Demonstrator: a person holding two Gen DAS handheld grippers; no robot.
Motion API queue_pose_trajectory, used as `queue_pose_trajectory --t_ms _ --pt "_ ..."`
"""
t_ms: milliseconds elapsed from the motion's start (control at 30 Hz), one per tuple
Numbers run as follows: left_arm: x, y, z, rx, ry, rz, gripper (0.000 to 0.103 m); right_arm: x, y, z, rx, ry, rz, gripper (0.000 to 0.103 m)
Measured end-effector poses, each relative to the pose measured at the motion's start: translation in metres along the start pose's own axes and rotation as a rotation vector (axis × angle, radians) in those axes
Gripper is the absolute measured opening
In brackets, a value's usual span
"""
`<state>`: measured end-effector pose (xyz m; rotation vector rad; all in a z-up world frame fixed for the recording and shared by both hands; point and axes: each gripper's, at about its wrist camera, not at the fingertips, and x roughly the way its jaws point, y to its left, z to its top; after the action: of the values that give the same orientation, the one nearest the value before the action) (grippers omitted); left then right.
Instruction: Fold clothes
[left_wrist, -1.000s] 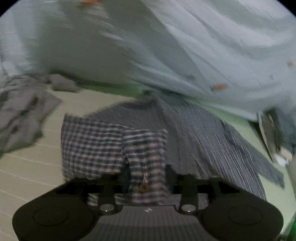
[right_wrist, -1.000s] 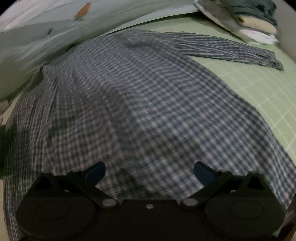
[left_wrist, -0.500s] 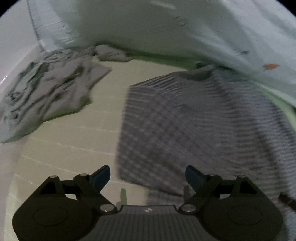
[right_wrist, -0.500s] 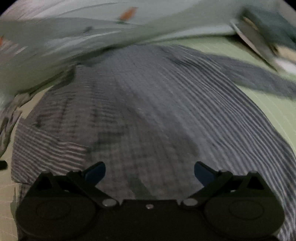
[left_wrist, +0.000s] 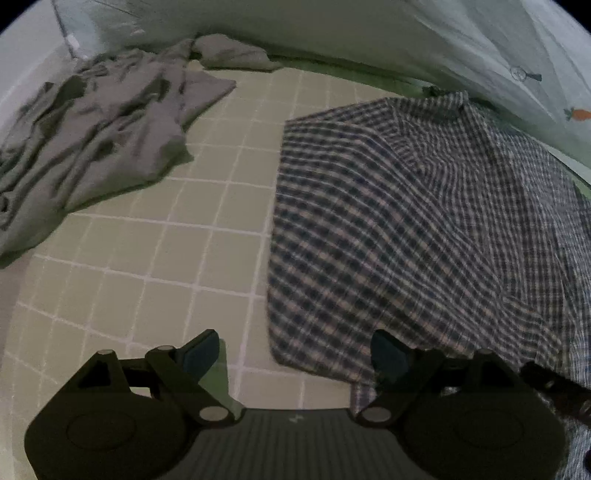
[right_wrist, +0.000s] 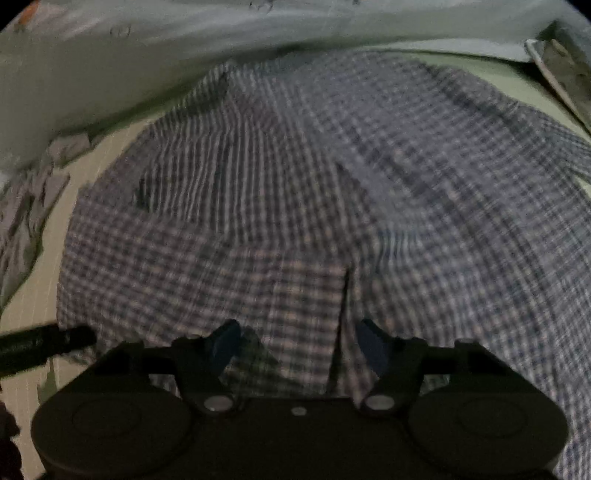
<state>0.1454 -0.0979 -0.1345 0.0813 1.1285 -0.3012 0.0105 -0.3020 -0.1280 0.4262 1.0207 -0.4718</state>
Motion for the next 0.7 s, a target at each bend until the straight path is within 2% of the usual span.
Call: queue_pose_trajectory --t_ms 33,67,167,233,367,533,700 --pt "0.001 -0.002 0.0 0.008 0.001 -0.004 0.09 0.002 0.001 -0.002 -0.007 0.01 -0.007 0.069" --pt "0.001 -0.003 0.0 0.013 0.001 -0.006 0.09 0.001 0.002 -0.003 -0.021 0.002 -0.005 0.06" --pt "-0.002 -0.006 0.001 0.004 -0.002 -0.004 0.09 -0.005 0.003 -0.002 -0.07 -0.009 0.037 0.021" --pt "-0.01 -0.006 0.0 -0.015 -0.017 -0.003 0.09 -0.014 0.003 -0.001 -0.115 -0.037 0.068 0.01" --pt "-0.03 -0.008 -0.003 -0.051 -0.068 0.03 0.09 -0.031 -0.001 0.007 -0.216 -0.113 0.13 0.004" --pt "-0.052 -0.014 -0.005 -0.109 -0.115 0.066 0.091 -0.045 -0.03 0.037 -0.223 -0.219 0.181 0.004" --pt "-0.071 -0.031 -0.005 -0.115 -0.179 0.118 0.091 -0.051 -0.077 0.076 -0.254 -0.405 0.069 0.004"
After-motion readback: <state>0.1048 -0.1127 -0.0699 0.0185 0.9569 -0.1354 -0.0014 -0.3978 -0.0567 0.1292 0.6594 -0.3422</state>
